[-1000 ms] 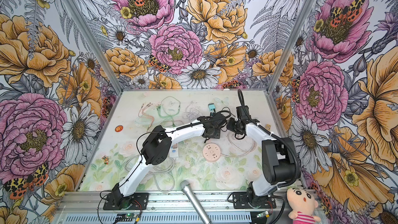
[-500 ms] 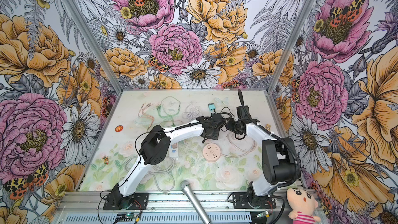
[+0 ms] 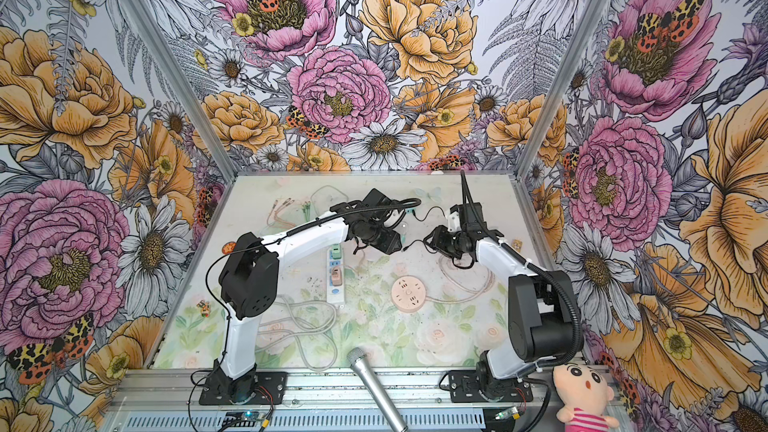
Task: Insert the plug
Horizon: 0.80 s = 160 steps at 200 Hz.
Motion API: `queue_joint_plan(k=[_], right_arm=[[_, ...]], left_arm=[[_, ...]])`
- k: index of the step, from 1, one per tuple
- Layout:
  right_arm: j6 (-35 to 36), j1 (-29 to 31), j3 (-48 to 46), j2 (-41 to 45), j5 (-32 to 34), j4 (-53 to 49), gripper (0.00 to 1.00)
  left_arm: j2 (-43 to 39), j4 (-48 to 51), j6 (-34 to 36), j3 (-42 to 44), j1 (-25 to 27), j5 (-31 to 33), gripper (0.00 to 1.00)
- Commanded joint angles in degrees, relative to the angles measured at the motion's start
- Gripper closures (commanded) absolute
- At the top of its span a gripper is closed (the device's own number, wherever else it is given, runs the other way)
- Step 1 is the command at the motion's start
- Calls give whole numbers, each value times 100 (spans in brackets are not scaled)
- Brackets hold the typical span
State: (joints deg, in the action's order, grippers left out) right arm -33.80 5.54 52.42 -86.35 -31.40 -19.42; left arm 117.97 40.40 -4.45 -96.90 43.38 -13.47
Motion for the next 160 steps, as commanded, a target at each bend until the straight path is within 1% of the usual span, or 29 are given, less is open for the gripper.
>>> queue_joint_plan(k=[1,27,50,78,111,160], right_arm=[[-41,-27,-40,449,-367,78,57],[114,-18,10,627,-753,94,55],[83,-11,-4,560,-860,88,55],[23,58,-83,440,-1076,88,55],[23,186,-111,341,-1378,79,54],[66,361,-92,158,-1526,86,52]], left_arm=[[-30,-191,742,69,34,-796,60],[-126,-199,1114,209,39,-975,60],[-308,-270,1300,325,37,-1201,60],[-510,-269,1592,389,24,-1206,60],[-604,-331,1701,424,-21,-1246,61],[-616,-365,1744,427,-20,-1237,61]])
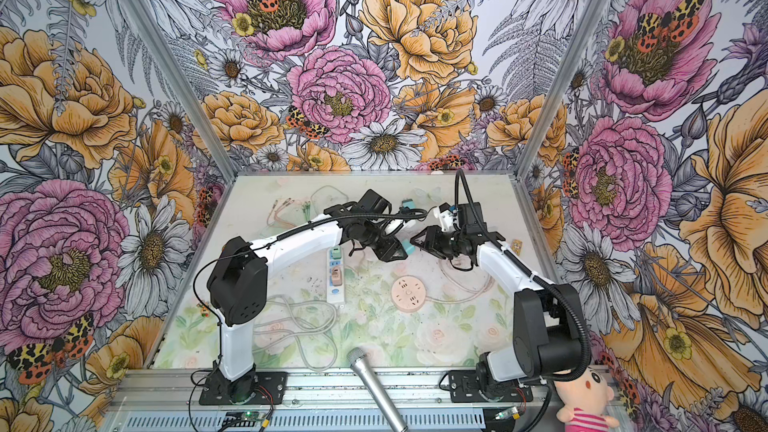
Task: Insert the plug
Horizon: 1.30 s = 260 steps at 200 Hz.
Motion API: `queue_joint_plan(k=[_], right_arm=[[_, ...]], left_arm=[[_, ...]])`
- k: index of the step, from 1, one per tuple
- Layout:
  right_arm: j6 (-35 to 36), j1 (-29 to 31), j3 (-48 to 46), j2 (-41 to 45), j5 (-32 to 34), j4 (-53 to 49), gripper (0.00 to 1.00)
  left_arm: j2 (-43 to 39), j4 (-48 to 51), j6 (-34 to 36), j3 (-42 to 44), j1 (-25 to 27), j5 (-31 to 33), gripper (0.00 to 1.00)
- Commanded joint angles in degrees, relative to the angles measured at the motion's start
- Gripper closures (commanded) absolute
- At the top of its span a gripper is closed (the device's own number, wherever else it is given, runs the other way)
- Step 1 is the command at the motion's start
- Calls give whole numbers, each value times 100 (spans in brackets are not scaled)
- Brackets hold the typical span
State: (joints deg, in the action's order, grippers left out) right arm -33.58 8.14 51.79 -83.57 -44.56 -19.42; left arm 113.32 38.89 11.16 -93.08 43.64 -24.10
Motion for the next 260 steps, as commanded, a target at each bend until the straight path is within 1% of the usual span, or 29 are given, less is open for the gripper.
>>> queue_joint_plan(k=[1,63,101,138,152,171,188,221,252,254,260], right_arm=[[45,105,-29,-122,-211,87,52],[36,230,-15,-254,-133,81,51],[-40,317,37,-326,-26,86,52],[-69,458,54,-429,88,80,66],[-93,484,60,-464,105,84,72],[-120,515,75,-480,133,79,78],[-122,535,101,-494,168,73,84],[-78,557,221,-520,277,65,100],[-8,589,329,-532,468,-29,100],[3,591,342,-541,479,-34,100],[29,584,376,-546,537,-89,100]], left_arm=[[-147,-215,184,49,-43,-179,61],[-143,-409,159,113,-40,-260,61],[-183,-556,110,192,2,-245,61],[-264,-885,-38,366,3,-211,61],[-285,-963,-77,403,7,-186,61],[-318,-1080,-126,470,13,-141,61],[-352,-1173,-207,515,10,-40,58],[-556,-1274,-344,699,-24,95,53],[-840,-1416,-537,1055,-100,174,47],[-1018,-1434,-538,1083,-105,176,47],[-1158,-1474,-571,1179,-125,187,47]])
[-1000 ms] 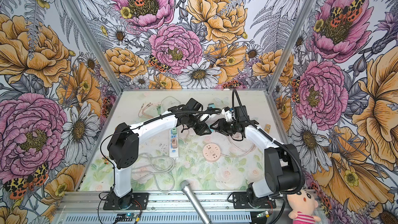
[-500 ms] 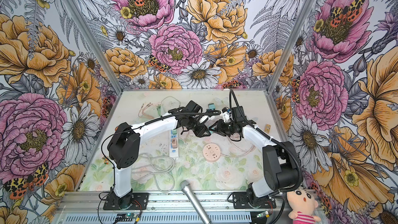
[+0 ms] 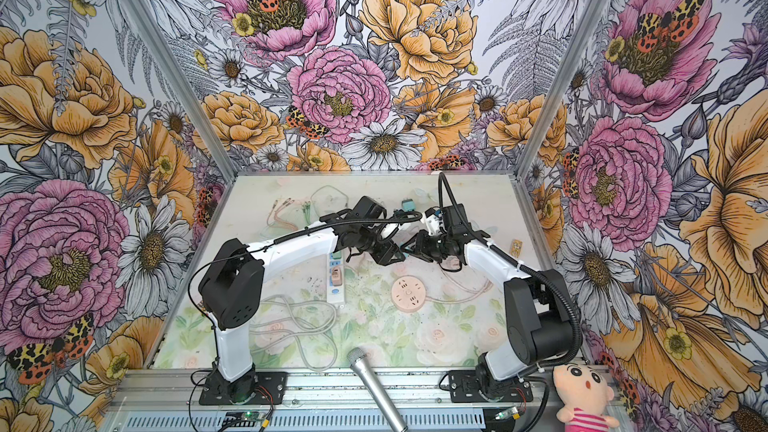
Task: Insert the plug
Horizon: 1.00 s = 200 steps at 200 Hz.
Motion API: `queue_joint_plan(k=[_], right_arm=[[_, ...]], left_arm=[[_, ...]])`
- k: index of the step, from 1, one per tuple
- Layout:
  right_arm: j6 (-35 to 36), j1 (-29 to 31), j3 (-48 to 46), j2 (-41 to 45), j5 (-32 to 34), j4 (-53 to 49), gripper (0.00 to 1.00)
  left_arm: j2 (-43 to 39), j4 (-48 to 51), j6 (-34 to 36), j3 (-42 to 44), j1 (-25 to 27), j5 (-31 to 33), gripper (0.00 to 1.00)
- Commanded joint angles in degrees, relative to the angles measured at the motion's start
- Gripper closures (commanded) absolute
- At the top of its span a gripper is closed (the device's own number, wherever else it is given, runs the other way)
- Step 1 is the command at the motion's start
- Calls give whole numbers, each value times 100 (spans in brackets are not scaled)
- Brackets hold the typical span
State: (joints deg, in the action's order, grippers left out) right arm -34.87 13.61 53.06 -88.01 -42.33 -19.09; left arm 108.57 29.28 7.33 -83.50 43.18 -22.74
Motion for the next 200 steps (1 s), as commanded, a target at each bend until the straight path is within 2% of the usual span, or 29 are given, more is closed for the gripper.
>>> queue_joint_plan(k=[1,42,79,96,147,159,181,200], right_arm=[[166,46,258,-103,322,-126,100],[320,100,431,6,817,-432,100],[405,359,582,387,1757,-905,100],[411,554,596,566,1970,-991,100],[186,1001,533,906,2916,-1319,100],[7,1207,514,1023,3426,-1444,100],[-529,1822,515,1293,4747,-1750,100],[-1041,2258,411,1432,5364,-1760,100]], left_arm=[[-703,-520,-189,239,-80,56,47],[-1375,-671,-428,848,-237,305,44],[-1928,-687,-1316,1296,-401,1210,44],[-2095,-689,-1707,1460,-415,1632,44],[-2233,-570,-2562,1832,-380,2136,46],[-2294,-535,-2799,1905,-378,2275,46],[-2393,-333,-3079,1922,-380,2469,46],[-2437,-296,-3168,1935,-361,2461,46]])
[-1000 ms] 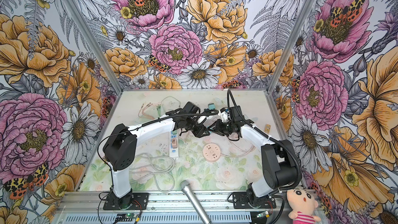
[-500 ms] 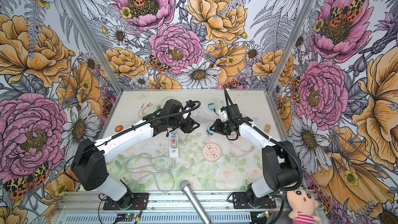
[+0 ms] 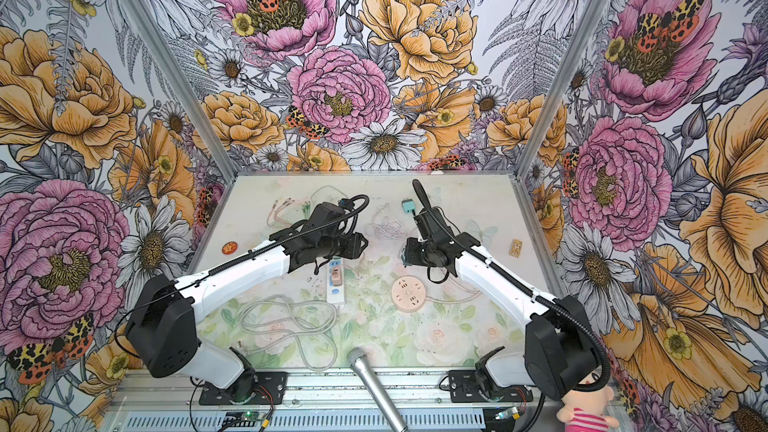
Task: Insert the plug
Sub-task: 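Carry the teal charger toward the pink socket with the right gripper while the left withdraws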
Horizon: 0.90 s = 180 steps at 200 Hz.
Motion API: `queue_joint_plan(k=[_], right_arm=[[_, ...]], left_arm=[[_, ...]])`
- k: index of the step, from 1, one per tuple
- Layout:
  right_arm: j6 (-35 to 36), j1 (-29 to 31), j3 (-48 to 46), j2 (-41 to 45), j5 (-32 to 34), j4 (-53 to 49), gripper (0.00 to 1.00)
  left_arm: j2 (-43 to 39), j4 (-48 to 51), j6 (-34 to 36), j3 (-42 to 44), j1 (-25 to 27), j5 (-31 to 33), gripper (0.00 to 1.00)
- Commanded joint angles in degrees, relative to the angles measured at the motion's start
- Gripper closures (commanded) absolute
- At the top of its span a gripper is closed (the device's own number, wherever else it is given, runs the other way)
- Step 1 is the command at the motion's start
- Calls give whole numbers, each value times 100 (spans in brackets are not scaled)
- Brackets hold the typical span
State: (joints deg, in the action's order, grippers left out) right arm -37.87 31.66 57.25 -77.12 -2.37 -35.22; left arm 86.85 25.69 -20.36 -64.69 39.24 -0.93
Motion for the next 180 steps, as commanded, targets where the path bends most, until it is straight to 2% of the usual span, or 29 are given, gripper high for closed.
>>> queue_joint_plan(k=[1,27,64,104,155,180], right_arm=[[-780,476,-11,345,1392,-145,100],[-1590,1036,-22,162,2046,-173,100],[-2773,2154,302,-476,3497,-593,100],[-3667,2453,325,-994,3835,-755,100],[-4142,2595,438,-1036,4368,-1020,100],[-4433,2704,776,-1330,4568,-1566,100]], left_arm=[[-265,60,-399,53,36,278,46],[-257,71,-441,94,65,179,46],[-273,51,-296,142,52,-105,46],[-443,-215,-327,488,-177,-680,46],[-420,-525,-373,838,-303,-1126,46],[-205,-602,-356,770,-403,-1442,46]])
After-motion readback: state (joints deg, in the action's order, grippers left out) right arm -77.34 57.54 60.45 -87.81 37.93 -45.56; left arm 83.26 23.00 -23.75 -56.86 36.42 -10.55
